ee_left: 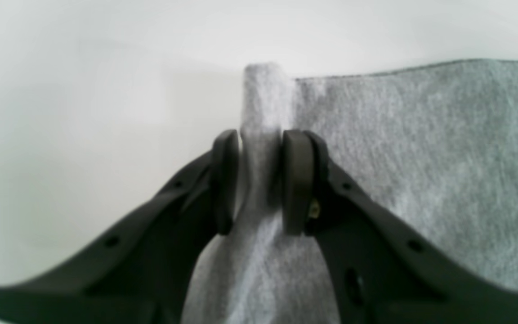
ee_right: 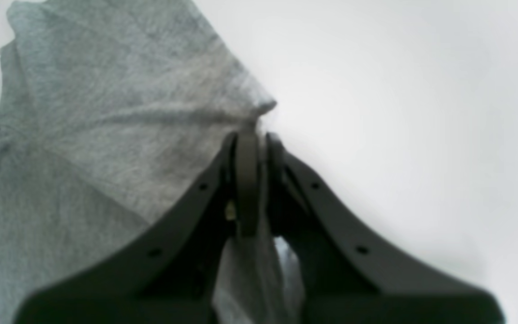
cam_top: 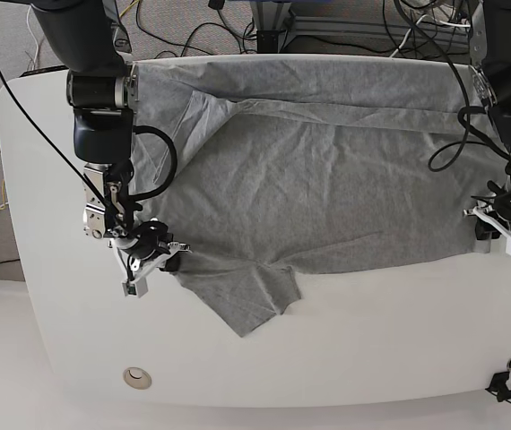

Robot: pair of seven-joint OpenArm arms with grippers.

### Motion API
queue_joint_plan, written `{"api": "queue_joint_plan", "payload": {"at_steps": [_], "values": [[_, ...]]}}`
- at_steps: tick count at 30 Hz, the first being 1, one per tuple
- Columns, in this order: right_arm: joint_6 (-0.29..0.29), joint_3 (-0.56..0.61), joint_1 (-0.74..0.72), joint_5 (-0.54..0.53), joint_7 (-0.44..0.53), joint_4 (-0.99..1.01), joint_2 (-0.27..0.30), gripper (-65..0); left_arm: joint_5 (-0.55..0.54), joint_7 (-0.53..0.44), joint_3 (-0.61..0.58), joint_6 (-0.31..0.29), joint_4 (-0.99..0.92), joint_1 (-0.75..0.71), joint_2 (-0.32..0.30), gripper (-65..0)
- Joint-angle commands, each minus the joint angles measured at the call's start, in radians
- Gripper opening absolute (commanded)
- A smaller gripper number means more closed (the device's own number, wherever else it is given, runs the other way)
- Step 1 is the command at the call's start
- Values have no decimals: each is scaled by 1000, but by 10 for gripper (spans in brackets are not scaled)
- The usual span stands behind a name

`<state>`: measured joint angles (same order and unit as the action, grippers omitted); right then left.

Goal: Fold the T-shirt properly
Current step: 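Grasp the grey shirt's side edges with both grippers and lift slightly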

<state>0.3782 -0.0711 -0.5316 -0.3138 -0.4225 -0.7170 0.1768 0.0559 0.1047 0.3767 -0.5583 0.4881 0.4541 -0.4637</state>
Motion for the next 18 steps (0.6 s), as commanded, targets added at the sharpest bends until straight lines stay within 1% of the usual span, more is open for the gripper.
{"api": "queue_joint_plan", "payload": {"at_steps": [1,5,10,15,18], "values": [[9,-2,-43,-9,21,-16,10,-650,2,5,3,2,19,19,-19,-510],[11,-2,-49,-9,21,-17,22,-650,2,7,5,2,93,18,-19,-510],[11,-2,-45,-9,14,-80,25,-650,2,49,6,1,157,16,-19,-510],[11,-2,-43,-11,-68,-175,51,-650,0,63,37,1,186,1,-19,-510],[11,-2,-41,-11,-69,-178,53,-650,0,63,38,1,186,-4,-19,-509]]}}
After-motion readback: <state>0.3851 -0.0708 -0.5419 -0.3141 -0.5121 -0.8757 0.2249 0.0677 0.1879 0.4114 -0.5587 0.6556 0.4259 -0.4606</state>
